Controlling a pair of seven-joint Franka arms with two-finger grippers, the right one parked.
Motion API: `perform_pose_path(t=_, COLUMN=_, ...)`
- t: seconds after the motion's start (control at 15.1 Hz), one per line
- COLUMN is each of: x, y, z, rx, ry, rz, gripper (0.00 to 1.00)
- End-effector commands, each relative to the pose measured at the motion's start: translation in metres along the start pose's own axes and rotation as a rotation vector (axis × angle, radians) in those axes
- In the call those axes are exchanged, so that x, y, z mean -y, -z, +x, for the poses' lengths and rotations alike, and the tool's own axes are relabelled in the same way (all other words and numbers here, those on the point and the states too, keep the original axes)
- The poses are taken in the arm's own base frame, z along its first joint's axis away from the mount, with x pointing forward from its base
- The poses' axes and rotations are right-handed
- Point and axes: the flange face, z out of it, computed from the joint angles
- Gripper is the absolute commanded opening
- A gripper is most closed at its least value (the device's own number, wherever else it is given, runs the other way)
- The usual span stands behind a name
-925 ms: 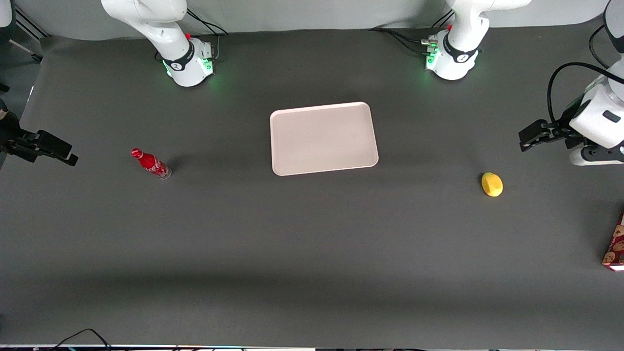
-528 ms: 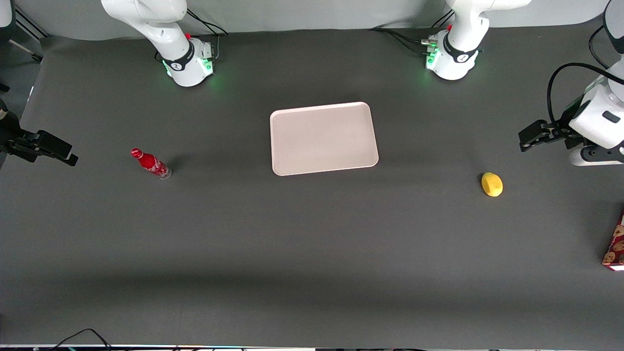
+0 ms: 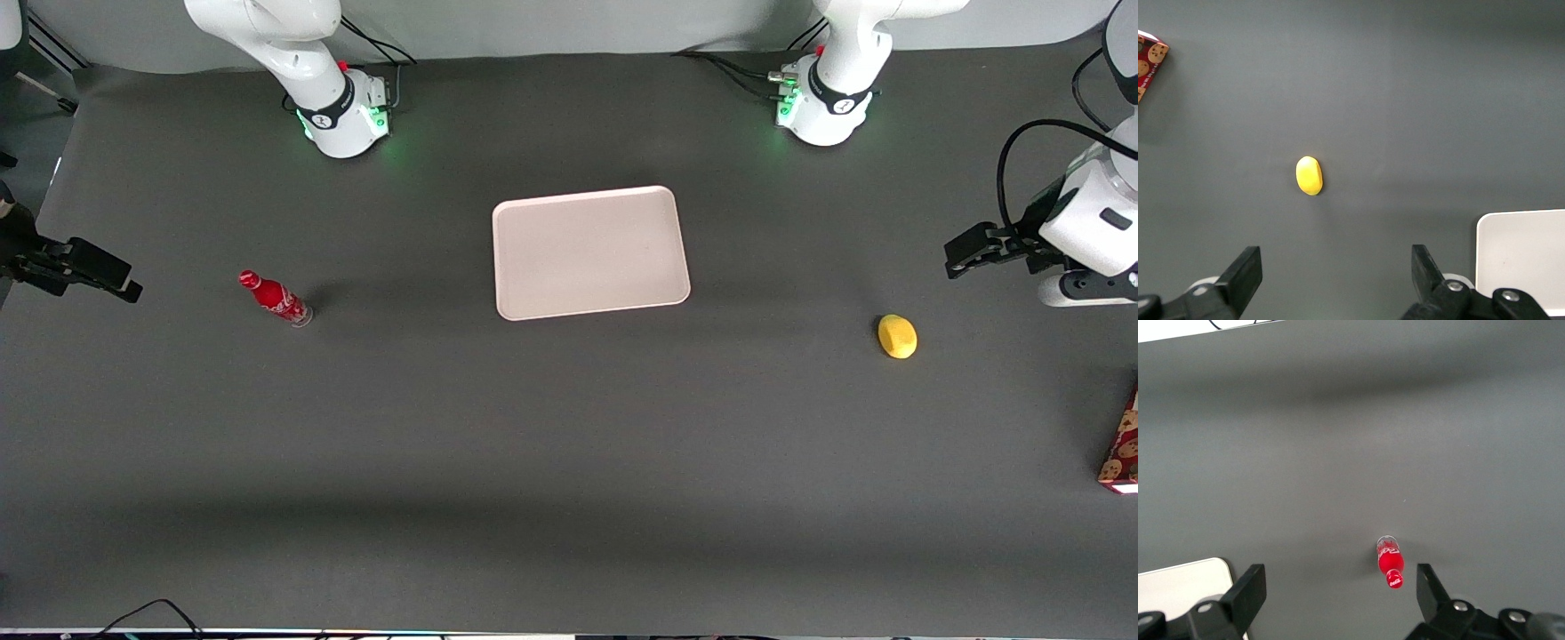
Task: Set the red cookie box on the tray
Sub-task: 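Move the left gripper toward the red tartan cookie box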
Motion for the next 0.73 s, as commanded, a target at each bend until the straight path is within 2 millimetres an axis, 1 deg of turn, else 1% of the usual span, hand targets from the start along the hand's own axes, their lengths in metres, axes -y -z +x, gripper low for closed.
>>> perform_pose_path(t=0.0, x=0.0004, y=0.0048, z=0.0013, rx=0.005, ry=-0.007, rz=-0.011, gripper=1.0)
perform_pose_path(t=0.4, x=0.0006, y=0.0037, z=0.0008, rx=0.011, ry=-0.015, rz=-0.009, gripper=1.0)
perform_pose_path(t=0.66, x=0.0052, y=-0.0025, z=-0.0012, rx=0.051, ry=-0.084, rz=-0.006, gripper=1.0)
